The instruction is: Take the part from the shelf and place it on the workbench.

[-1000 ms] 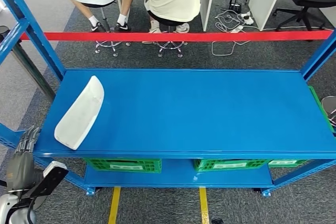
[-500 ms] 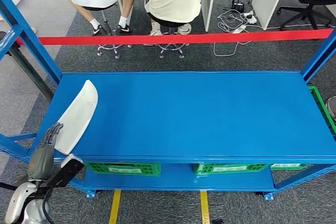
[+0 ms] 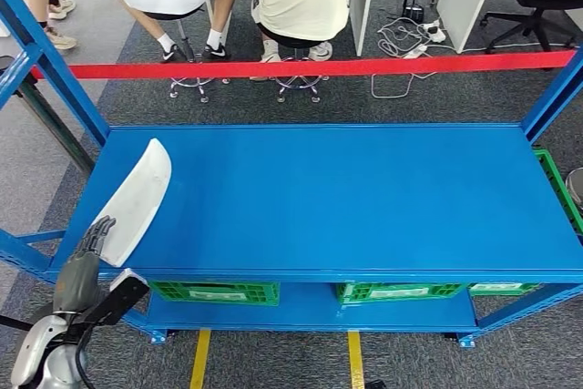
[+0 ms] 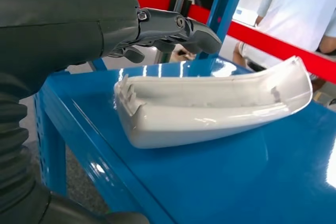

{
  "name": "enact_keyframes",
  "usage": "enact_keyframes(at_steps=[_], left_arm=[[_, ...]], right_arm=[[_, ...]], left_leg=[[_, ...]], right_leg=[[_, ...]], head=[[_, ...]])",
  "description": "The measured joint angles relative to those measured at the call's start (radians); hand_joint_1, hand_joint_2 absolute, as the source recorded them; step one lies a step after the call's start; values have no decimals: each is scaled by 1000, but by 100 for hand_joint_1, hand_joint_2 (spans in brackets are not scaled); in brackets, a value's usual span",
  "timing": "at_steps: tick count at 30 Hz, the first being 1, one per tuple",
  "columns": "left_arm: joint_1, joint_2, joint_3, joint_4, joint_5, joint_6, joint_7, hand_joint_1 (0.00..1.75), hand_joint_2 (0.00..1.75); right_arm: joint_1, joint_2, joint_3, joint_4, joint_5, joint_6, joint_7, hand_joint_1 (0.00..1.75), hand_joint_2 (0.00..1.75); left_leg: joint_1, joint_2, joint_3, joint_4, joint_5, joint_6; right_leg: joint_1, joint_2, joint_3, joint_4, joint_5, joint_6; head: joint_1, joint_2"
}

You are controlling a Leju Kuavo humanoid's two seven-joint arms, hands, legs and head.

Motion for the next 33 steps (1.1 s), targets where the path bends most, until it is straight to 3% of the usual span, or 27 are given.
enact_keyframes(at_steps=[26, 27, 30, 31, 33], left_arm=[[-113, 33, 4, 123, -13, 6, 56, 4, 175], [-118, 34, 4, 129, -13, 6, 56, 27, 175], [-128, 34, 4, 144, -16, 6, 56, 142, 175], [-129, 34, 4, 149, -18, 7, 56, 159, 175], [-131, 34, 4, 157, -21, 8, 56, 159, 175]], right_arm=[[-23, 13, 0, 0, 51, 18, 13, 0, 175], [-24, 13, 0, 0, 52, 18, 15, 0, 175], [-27, 13, 0, 0, 53, 18, 18, 0, 175], [-28, 13, 0, 0, 54, 19, 18, 0, 175], [-29, 13, 0, 0, 56, 19, 19, 0, 175]], left_leg=[[0, 0, 0, 0, 1, 0], [0, 0, 0, 0, 1, 0], [0, 0, 0, 0, 1, 0], [0, 0, 0, 0, 1, 0], [0, 0, 0, 0, 1, 0]], right_leg=[[-1, 0, 1, -2, 3, 1], [-1, 0, 1, -2, 3, 1], [-1, 0, 1, -2, 3, 1], [-1, 0, 1, -2, 3, 1], [-1, 0, 1, -2, 3, 1]], head=[[0, 0], [0, 0], [0, 0], [0, 0], [0, 0]])
